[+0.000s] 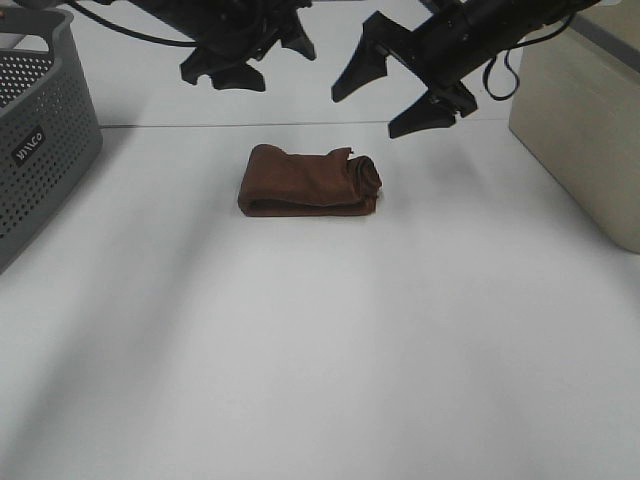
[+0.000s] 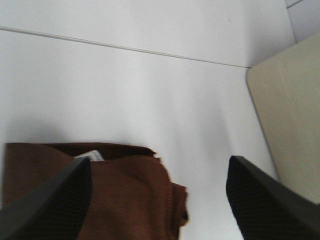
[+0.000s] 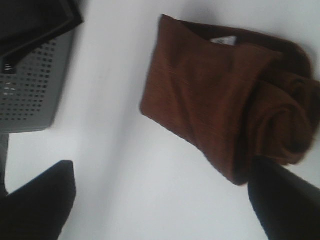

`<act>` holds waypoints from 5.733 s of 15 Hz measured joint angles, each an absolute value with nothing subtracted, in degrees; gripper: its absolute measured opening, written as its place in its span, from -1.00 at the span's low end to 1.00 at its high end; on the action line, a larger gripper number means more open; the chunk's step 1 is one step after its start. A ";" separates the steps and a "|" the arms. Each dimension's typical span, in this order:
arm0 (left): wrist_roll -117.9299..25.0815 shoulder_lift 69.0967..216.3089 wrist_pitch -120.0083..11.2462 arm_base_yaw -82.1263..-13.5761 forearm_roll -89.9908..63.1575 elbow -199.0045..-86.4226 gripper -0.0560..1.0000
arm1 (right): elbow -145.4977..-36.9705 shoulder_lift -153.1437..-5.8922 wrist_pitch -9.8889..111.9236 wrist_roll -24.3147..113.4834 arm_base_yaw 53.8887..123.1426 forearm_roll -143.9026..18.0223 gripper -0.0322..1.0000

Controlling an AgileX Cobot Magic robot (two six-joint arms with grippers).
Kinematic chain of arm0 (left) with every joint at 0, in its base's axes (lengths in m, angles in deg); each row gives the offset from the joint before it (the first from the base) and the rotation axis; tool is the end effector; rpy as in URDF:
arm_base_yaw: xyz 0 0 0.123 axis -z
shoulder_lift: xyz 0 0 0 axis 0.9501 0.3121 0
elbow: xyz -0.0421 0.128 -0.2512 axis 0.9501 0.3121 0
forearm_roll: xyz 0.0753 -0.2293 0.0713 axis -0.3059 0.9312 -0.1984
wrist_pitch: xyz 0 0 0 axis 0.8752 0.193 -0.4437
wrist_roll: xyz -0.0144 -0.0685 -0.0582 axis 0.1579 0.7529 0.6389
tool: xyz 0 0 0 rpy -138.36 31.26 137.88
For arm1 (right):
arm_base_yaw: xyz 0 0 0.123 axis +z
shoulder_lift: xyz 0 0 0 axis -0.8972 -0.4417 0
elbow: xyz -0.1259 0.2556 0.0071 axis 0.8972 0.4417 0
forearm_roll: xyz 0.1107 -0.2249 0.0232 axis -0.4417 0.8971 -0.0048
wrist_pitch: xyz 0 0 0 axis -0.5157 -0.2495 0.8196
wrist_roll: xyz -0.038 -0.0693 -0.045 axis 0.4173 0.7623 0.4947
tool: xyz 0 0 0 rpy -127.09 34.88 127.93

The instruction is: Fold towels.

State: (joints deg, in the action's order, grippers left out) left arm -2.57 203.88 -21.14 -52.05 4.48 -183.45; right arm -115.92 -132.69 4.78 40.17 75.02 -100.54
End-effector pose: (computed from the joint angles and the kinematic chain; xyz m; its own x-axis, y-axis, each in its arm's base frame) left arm 0.4987 -0.2097 0.2230 -0.8259 -0.2924 -0.4821 0.0728 0.7926 -0.6054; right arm 0.4601 0.1457 0.2125 -0.9340 -0.0200 -0.3567 -0.2462 0.7596 0.6020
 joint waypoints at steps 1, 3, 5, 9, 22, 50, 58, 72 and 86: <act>-2.57 203.88 -19.48 -53.82 2.94 -183.45 0.45 | -115.92 -132.69 5.81 42.58 76.22 -103.75 0.75; -2.63 203.88 -16.90 -56.57 1.10 -183.45 0.45 | -116.55 -134.12 7.01 45.21 78.00 -110.45 0.75; -2.63 203.88 -14.66 -58.18 0.82 -183.45 0.45 | -118.16 -138.53 6.78 46.42 78.28 -115.03 0.73; -2.80 203.88 -13.80 -58.64 0.36 -183.45 0.45 | -121.94 -146.27 7.36 46.70 78.00 -115.66 0.73; -6.52 197.69 -3.95 -58.64 -7.66 -183.45 0.45 | -122.40 -136.53 3.86 32.32 74.96 -86.44 0.73; -20.33 90.72 6.54 -58.58 -20.21 -98.42 0.45 | -48.32 -45.26 -1.35 25.33 74.90 -63.70 0.73; -23.42 86.30 1.90 -58.58 -17.75 -92.29 0.45 | -40.01 -16.55 -0.38 29.06 74.90 -59.17 0.73; -23.71 86.30 2.18 -58.58 -17.46 -92.18 0.45 | -40.01 -15.69 -0.38 29.06 74.90 -59.17 0.73; -23.71 70.38 2.24 -72.27 -17.52 -92.18 0.45 | -40.01 -15.63 -0.38 29.11 64.99 -59.23 0.73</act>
